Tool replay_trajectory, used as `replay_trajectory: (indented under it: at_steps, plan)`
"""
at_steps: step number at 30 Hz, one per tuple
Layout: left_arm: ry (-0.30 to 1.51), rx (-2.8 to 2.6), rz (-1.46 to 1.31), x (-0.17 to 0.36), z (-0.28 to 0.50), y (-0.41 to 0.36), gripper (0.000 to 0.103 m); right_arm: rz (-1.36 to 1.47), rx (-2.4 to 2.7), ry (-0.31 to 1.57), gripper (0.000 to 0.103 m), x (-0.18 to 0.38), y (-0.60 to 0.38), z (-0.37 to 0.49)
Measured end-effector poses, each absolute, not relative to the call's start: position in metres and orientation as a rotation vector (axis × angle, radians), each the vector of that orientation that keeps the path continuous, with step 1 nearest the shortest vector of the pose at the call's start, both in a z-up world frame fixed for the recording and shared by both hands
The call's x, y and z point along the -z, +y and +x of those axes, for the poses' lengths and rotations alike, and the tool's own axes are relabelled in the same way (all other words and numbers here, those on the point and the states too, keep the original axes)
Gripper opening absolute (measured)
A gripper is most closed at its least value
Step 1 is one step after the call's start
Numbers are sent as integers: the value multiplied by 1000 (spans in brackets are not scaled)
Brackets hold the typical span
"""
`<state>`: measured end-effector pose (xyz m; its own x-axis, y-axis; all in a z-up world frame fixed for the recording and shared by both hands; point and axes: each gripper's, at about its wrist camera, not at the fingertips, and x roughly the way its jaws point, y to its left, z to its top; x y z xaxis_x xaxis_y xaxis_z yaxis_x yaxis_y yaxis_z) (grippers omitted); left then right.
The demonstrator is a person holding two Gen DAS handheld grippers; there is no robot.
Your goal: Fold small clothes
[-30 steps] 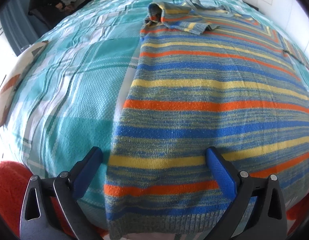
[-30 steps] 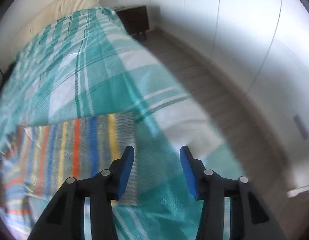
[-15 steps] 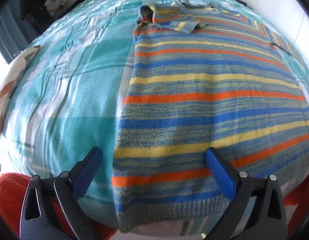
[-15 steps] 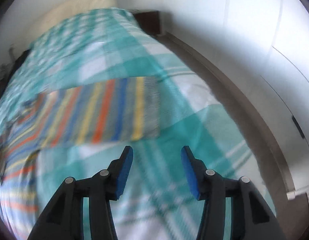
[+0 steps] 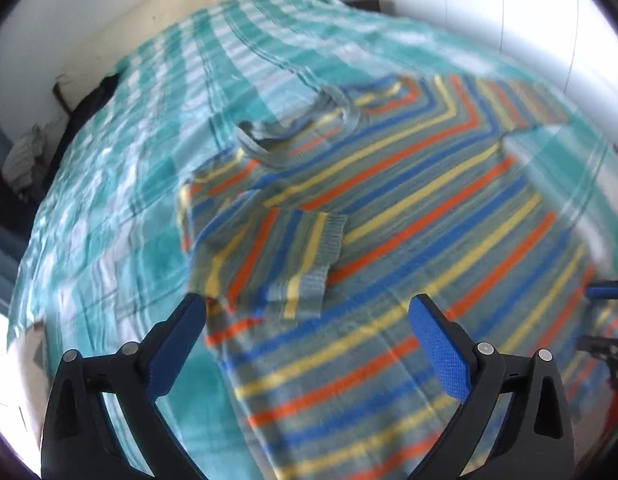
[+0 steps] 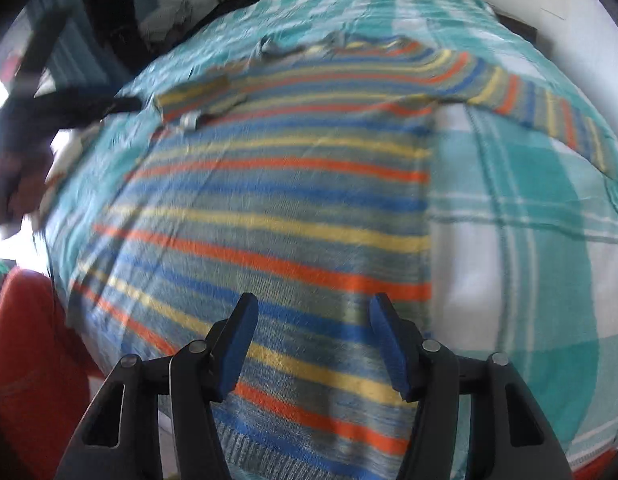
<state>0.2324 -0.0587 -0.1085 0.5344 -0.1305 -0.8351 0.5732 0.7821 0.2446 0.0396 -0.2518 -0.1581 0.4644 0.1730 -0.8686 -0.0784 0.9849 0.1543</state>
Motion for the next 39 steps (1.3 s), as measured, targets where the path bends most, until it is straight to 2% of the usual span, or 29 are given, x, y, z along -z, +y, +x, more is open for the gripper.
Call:
replay_trajectory:
  at_steps: [2,3,4,5,6,7,8,12,15,19,21,25,39]
  plan:
    - [966,444,567,137,251,-71,99,35,-150,1084,58,164,-244,32]
    - [991,437,571,149,259,-74,95,11,-156,1079,59,167,-243,29]
    - [1029,418,571,165,270,-76,79,0,-158,1074,60,167,-243,29]
    - [1064,413,552,174,276,-75,67,-3,-156,1071,61,169,-244,28]
    - [1083,419,496,177,283,-69,63,4,-153,1070,62,170,-246,27]
    - [1076,406,430,174,287,-62,37,17,-149,1069,63,171,-246,27]
    - [1072,377,410,169,290,-56,4,27,-146,1068,63,172,-242,23]
    - [1018,298,202,124,308,7,3,23,-148,1067,67,173,-240,24]
    - [989,61,-57,100,337,117,3,8,-145,1063,70,174,-236,24]
    - [1065,-290,-238,124,357,241,3,2,-141,1063,72,175,-236,24]
    - [1111,-363,-236,141,357,271,1,1,-137,1064,72,177,-235,24]
    - [1145,-359,-250,167,355,278,1,-26,-119,1064,74,179,-229,26]
    - [1184,-369,-165,172,364,273,1,-68,-85,1070,76,181,-222,28]
